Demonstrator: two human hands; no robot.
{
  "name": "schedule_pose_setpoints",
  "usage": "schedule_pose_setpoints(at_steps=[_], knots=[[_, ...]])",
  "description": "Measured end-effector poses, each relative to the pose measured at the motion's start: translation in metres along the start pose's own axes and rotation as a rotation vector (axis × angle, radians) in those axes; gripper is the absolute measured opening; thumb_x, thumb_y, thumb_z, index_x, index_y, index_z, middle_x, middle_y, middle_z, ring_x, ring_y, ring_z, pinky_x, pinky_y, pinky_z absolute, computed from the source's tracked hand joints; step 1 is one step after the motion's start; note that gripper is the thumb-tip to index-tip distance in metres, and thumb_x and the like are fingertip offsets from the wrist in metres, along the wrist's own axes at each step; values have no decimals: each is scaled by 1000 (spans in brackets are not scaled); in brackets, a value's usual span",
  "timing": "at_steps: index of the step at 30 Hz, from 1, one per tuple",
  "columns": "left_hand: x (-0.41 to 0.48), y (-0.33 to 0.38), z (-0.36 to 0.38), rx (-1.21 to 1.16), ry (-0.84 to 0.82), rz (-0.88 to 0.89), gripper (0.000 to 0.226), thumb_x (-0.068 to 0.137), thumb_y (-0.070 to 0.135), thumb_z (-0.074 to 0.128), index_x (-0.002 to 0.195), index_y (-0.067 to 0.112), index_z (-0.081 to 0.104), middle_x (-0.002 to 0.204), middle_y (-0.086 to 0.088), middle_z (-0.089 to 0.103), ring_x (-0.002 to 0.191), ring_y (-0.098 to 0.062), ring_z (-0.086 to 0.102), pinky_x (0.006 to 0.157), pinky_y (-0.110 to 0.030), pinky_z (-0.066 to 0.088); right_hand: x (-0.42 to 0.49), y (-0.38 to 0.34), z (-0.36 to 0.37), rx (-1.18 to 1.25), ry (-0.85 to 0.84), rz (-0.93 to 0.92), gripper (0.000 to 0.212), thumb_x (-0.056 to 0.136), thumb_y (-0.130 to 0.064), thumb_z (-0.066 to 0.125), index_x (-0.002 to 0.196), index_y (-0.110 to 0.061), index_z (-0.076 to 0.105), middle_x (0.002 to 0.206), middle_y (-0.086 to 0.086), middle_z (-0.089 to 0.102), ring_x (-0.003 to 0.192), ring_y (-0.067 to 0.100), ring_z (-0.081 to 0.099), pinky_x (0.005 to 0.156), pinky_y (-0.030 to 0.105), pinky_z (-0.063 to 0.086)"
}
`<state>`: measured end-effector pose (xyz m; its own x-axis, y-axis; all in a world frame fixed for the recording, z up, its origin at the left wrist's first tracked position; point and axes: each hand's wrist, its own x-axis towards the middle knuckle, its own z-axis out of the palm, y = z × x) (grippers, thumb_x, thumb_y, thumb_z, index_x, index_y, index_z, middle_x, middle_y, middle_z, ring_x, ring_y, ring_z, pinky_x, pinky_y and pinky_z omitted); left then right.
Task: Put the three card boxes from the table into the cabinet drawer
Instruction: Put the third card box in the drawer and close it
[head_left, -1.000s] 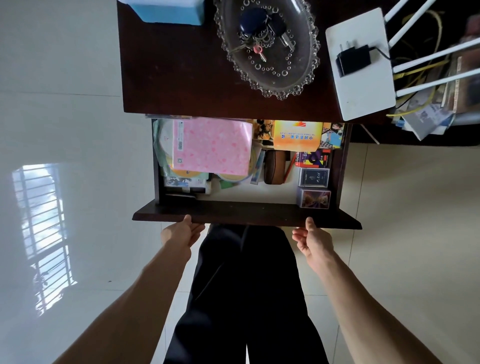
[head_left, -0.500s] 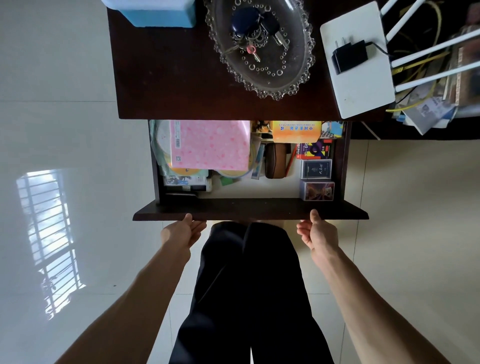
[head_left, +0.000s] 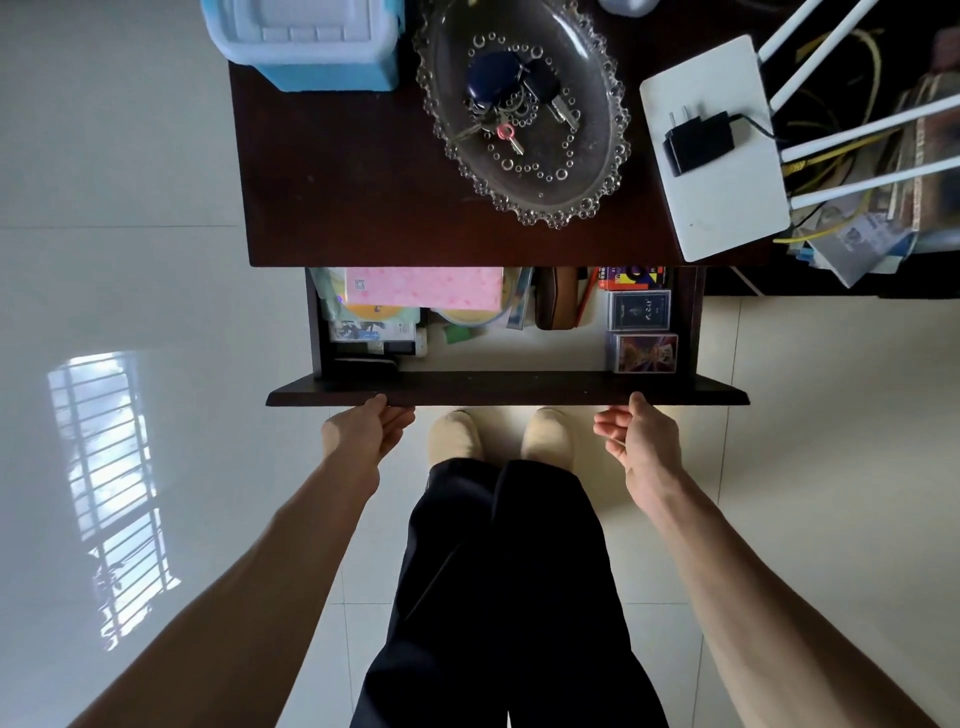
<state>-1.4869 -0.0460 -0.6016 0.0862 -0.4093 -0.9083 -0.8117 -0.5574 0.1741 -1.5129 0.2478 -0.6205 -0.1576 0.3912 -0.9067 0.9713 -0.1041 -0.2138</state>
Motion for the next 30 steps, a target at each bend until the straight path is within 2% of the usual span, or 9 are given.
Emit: schedule_pose_setpoints(at_steps=[6,11,14,18,25,30], knots=[[4,14,11,-1,-11,45,18,94,22,58,91,9,69,86,-8,78,75,-11,75,67,-22,56,7,-18,4,-8,-35,-77,39,107,-36,41,89,-12,65,67,-4,76,66,12,71,67,30,45],[4,34,22,-10,-11,94,17,93,22,59,90,9,70,79,-6,79,70,-10,76,62,-21,56,12,-39,13,-3,-50,-96,39,107,-38,42,97,-10,67,71,-4,77,60,6,71,69,30,47],[4,46,28,-8,-14,121,17,93,22,59,88,9,70,81,-7,79,74,-12,77,66,-23,57,13,-53,20,20,-51,-103,39,107,-37,41,94,-11,67,76,-2,77,63,5,72,69,29,46],[7,59,36,22,-21,193,21,94,21,55,85,10,70,86,-8,78,82,-15,76,77,-26,58,13,-73,28,22,-31,-118,39,106,-34,39,86,-15,65,67,-5,76,58,4,71,65,27,46],[8,80,46,72,-66,285,26,94,18,51,82,13,73,82,-3,80,80,-14,77,72,-24,57,10,-100,37,-13,-50,-177,32,102,-25,37,93,-15,67,77,-4,77,65,6,72,67,28,48],[5,93,54,108,-63,358,22,88,15,54,78,13,74,77,0,79,79,-15,77,76,-28,59,5,-115,42,-87,-73,-263,22,98,-20,43,93,-25,64,90,-3,77,71,7,71,65,27,48]])
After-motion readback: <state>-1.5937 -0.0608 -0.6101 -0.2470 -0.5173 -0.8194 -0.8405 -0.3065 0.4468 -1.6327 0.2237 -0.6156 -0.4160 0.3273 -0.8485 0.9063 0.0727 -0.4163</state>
